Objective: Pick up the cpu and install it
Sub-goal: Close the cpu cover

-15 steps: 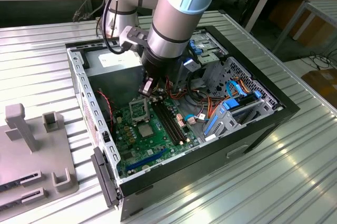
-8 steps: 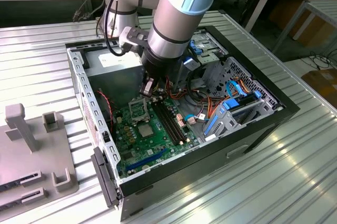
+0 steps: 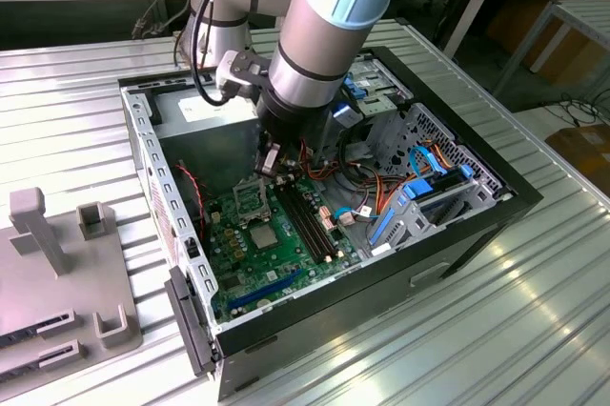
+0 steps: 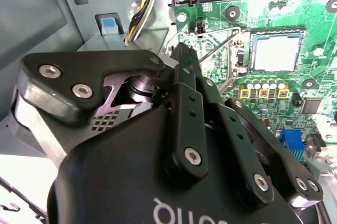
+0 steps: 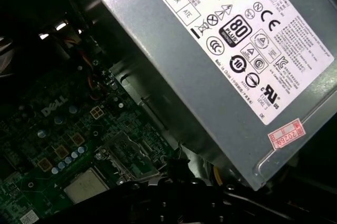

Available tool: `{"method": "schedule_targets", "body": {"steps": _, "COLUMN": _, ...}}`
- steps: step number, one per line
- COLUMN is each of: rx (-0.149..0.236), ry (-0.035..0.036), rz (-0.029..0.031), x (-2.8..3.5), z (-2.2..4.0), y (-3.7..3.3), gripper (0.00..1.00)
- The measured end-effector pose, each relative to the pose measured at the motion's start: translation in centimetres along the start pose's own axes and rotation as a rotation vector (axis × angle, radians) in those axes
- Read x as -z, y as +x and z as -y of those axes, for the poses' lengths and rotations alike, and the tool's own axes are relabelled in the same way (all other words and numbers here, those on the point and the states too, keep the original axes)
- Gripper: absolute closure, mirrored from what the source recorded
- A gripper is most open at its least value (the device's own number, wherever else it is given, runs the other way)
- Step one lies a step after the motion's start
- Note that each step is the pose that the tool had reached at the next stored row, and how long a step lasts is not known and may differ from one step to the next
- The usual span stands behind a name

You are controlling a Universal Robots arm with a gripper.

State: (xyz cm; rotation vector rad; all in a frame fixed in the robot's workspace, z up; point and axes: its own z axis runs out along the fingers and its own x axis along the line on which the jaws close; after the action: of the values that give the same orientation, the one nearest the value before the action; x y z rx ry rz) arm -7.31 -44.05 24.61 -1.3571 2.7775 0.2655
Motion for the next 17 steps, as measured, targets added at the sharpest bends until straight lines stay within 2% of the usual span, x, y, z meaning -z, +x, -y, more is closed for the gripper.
{"method": "schedule_targets", "body": {"steps": 9, "rx": 0.016, "ry": -0.0018, "rz": -0.0022, "x": 0.16, "z": 0.43, "y": 0.56, "gripper": 0.89}}
{"method": "schedule_targets", "body": {"steps": 13, "rx": 0.027, "ry": -0.0030, "rz": -0.0037, "x": 0.28, "z": 0.80, "y": 1.05, "gripper": 0.89}}
{"method": "schedule_targets", "body": {"steps": 17, "rx": 0.029, "ry": -0.0037, "rz": -0.0033, "x": 0.54, "z": 0.79, "y": 1.05, "gripper": 0.89}}
